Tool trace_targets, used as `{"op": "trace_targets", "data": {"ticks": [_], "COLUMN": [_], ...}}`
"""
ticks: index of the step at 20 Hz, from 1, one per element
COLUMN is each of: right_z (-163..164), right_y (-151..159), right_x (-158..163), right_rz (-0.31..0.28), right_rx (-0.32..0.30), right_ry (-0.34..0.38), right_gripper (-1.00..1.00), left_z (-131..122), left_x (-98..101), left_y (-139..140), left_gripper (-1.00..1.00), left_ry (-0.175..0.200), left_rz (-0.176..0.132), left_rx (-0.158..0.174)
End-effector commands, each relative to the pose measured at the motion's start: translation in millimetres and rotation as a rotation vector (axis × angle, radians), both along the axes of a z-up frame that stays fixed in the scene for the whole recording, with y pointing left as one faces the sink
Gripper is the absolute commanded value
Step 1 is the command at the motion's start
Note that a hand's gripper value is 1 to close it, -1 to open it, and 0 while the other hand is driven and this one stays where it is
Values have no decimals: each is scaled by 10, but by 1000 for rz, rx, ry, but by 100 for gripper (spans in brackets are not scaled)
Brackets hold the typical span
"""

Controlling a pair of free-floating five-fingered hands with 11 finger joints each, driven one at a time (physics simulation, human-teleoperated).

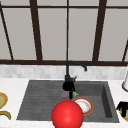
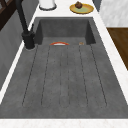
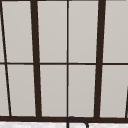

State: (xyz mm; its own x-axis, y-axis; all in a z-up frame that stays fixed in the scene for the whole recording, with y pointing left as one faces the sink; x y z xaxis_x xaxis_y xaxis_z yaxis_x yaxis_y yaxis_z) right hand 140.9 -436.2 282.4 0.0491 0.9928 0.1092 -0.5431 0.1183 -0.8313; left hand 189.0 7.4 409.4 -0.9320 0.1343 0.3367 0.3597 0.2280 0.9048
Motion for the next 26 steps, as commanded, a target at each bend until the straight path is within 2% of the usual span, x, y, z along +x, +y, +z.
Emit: {"op": "trace_targets", "data": {"ticks": [1,4,5,9,10,11,14,19,26], "right_z": [0,0,0,0,0,0,0,0,0], "right_y": [0,0,0,0,0,0,0,0,0], "right_x": [0,0,0,0,0,0,0,0,0], "right_rz": [0,0,0,0,0,0,0,0,0], "right_rx": [0,0,0,0,0,0,0,0,0], "right_ry": [0,0,0,0,0,0,0,0,0], "right_gripper": [0,0,0,0,0,0,0,0,0], "left_z": [36,31,9,-295,-381,-450,-711,-1131,-1723], "left_x": [-29,-18,-18,100,150,247,444,784,1231], "left_y": [-309,-549,-611,-880,-942,-979,-1079,-1187,-1199], "left_gripper": [100,100,100,100,100,100,100,100,100], "left_ry": [-21,-34,-14,5,11,-1,-12,-2,3], "left_rz": [0,0,1,4,2,2,-22,-21,-40], "left_rx": [9,13,36,59,58,56,36,27,10]}}
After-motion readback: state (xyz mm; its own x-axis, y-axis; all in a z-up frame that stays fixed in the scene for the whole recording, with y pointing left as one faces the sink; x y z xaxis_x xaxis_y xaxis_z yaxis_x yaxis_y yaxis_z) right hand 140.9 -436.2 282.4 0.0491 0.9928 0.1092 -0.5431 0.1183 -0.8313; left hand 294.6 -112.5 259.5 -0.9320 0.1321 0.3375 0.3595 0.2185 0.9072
